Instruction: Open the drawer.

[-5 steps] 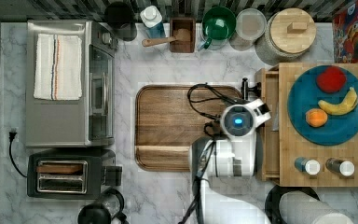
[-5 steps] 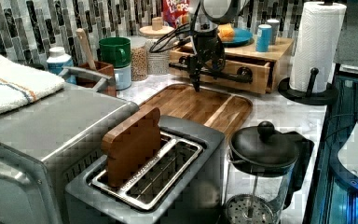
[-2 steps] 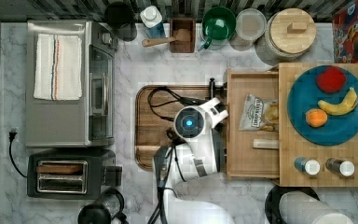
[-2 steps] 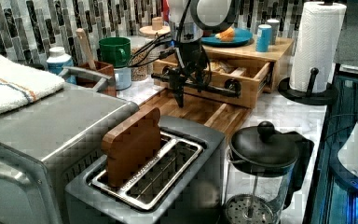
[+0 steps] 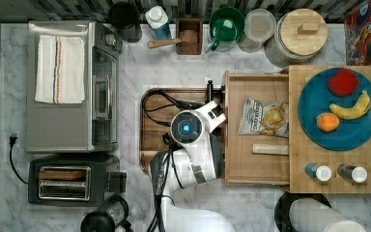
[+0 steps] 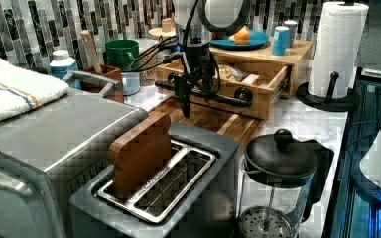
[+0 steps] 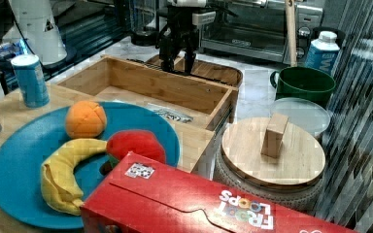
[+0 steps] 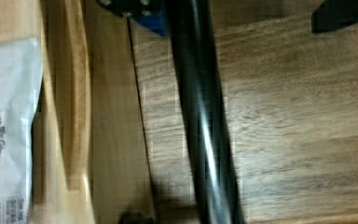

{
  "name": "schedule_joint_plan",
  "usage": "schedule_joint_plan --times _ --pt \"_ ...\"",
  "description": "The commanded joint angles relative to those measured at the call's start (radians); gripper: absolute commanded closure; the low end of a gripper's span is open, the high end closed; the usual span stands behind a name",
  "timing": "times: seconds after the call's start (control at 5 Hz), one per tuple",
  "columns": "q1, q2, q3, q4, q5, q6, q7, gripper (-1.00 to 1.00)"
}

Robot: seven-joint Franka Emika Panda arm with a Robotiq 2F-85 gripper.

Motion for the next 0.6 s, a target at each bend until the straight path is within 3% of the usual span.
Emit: schedule_joint_plan --times 0.2,0.6 --pt "0.073 -0.047 0.085 0.044 0.052 0.007 0.084 -1.0" --pt "0.08 -0.047 0.079 0.043 0.054 0.008 0.082 -1.0"
